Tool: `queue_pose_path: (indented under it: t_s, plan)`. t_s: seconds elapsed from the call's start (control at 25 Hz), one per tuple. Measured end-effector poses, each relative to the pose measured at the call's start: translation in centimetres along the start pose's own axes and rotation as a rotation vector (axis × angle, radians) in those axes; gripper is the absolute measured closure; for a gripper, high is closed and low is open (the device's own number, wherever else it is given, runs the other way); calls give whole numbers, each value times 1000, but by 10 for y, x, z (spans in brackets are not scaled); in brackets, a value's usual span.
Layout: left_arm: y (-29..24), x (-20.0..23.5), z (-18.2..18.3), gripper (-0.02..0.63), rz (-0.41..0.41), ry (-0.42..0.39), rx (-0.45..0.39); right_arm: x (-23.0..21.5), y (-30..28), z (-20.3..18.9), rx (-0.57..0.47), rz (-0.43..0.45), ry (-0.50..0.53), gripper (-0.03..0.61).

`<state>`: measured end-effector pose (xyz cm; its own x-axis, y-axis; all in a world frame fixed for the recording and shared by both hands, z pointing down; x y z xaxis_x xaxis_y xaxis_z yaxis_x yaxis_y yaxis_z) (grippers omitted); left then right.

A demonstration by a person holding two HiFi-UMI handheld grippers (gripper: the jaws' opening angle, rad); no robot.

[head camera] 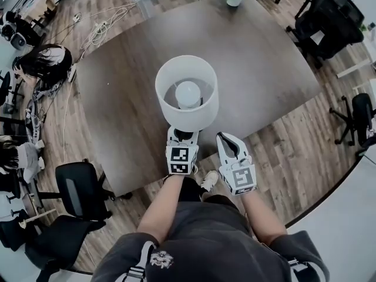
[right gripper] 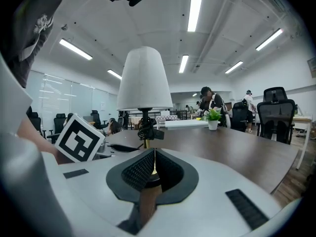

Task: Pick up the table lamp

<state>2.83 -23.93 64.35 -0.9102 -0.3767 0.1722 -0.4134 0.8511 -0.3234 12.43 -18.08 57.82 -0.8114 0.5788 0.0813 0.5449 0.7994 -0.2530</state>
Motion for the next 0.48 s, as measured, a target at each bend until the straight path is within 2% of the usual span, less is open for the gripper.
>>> queue_pose_path:
  t_s: [0.2,0.48]
  plan:
    - [-20,4,-5,433,13,-4,23,-5,-1,-6,29,3,12,551]
    - [-36,-5,4,411,-19,-45,24,-6,-1,-16,35,4,-2,551]
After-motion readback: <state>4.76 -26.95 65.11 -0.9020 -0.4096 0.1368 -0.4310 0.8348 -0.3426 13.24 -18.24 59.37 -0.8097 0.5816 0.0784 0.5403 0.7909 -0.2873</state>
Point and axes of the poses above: the fingertips, and each gripper's own axes: y backward along the fingers, x to its left, z out of its top, the point moved 1 cm from there along y, backward along the fingers, and after that the axes turned 6 degrees about y, right-handed, at the moved point
